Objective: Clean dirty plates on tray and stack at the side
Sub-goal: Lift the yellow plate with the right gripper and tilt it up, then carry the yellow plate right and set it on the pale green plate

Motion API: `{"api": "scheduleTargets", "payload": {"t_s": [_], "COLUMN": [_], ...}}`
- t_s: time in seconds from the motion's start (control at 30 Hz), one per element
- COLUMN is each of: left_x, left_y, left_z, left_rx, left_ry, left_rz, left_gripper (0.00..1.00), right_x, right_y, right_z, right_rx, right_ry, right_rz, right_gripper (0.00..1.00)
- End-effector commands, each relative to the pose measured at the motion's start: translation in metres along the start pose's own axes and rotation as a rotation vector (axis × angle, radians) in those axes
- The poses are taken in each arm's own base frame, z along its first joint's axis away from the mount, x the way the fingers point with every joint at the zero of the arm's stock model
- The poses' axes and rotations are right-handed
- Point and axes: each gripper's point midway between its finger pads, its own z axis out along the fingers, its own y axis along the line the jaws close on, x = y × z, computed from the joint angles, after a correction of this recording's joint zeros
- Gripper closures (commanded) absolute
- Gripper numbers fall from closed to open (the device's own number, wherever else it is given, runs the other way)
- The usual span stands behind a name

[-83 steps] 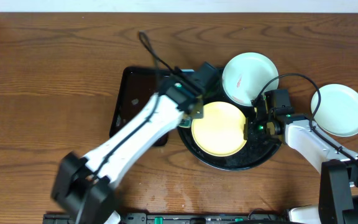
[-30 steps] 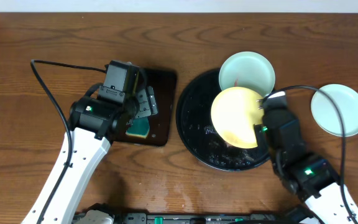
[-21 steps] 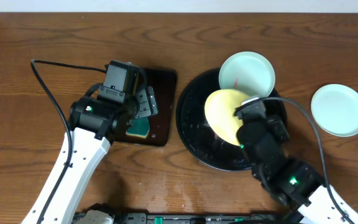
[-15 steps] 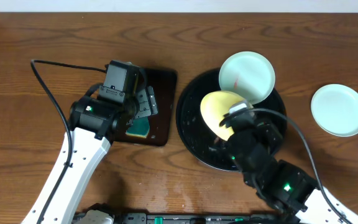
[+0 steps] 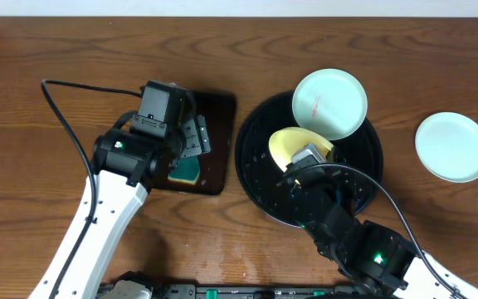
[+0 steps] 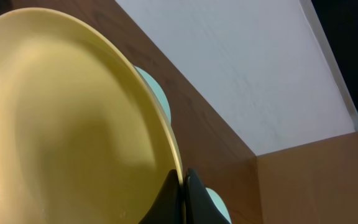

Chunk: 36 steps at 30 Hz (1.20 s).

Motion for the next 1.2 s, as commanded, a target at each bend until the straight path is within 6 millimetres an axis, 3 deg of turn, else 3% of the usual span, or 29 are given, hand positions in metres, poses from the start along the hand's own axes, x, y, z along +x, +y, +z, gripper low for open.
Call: {"api": "scheduleTargets", "payload": {"t_s": [0.0,0.47,0.9,1.07,1.17], "left_x": [-0.005,-0.005,-0.005,-0.005,-0.005], "left_y": [-0.001,-0.001,-0.001,-0.001,-0.001], "left_z": [-0.004,-0.004,-0.004,-0.004,-0.004], "left_rx": [0.007,0.007,0.007,0.007,0.007], "left_ry": [-0.013,-0.013,-0.013,-0.013,-0.013], "left_rz": [-0.003,-0.003,-0.003,-0.003,-0.003], "left_gripper": [0.17,0.17,0.17,0.17,0.17], "right_x": [-0.003,0.000,0.000,0.017,0.039], "right_y": [-0.003,-0.013,-0.022,-0.030,-0.016], "right_z": [-0.003,-0.004,-0.003,0.009,0.026], "right_rx": [0.023,0.080,0.131,0.163,0.065], "right_ry": [-0.007,0.011,0.017,0.071,0.154], "right_rz": [-0.013,-0.011,0.109,0.286,0.412], "right_gripper": [0.99,0.99,0.99,0.99,0.99]}}
